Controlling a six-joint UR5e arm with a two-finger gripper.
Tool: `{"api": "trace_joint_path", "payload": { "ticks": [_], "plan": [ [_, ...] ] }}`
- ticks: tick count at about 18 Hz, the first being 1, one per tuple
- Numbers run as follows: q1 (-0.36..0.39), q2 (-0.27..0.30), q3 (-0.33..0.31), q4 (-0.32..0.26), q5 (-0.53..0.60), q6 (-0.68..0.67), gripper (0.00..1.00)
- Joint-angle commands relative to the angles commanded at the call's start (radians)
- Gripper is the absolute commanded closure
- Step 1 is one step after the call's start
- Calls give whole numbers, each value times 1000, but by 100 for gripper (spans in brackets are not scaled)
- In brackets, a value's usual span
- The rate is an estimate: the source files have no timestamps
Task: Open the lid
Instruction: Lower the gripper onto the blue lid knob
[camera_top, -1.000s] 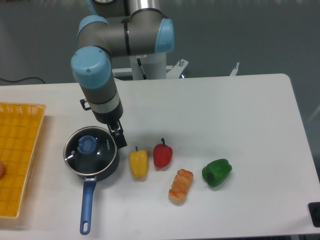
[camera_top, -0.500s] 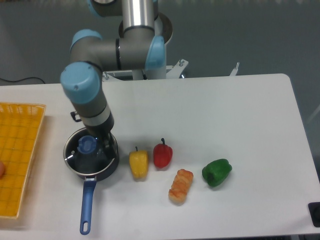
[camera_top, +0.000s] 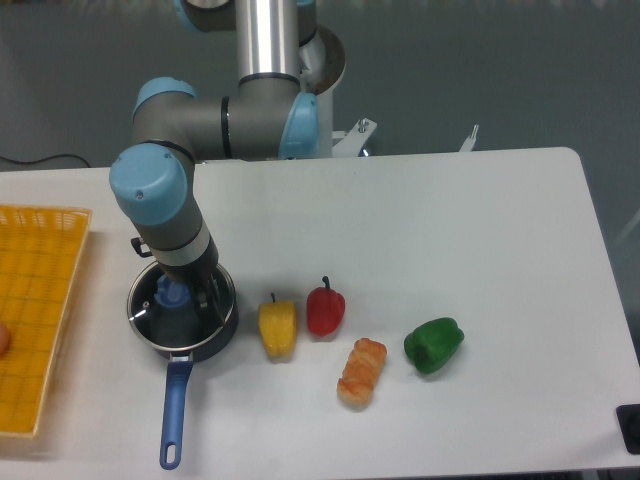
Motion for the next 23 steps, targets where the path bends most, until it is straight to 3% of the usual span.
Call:
{"api": "trace_joint_path", "payload": {
  "ticks": [23],
  "plan": [
    [-41,-17,-20,-2,-21,2,0]
  ]
}}
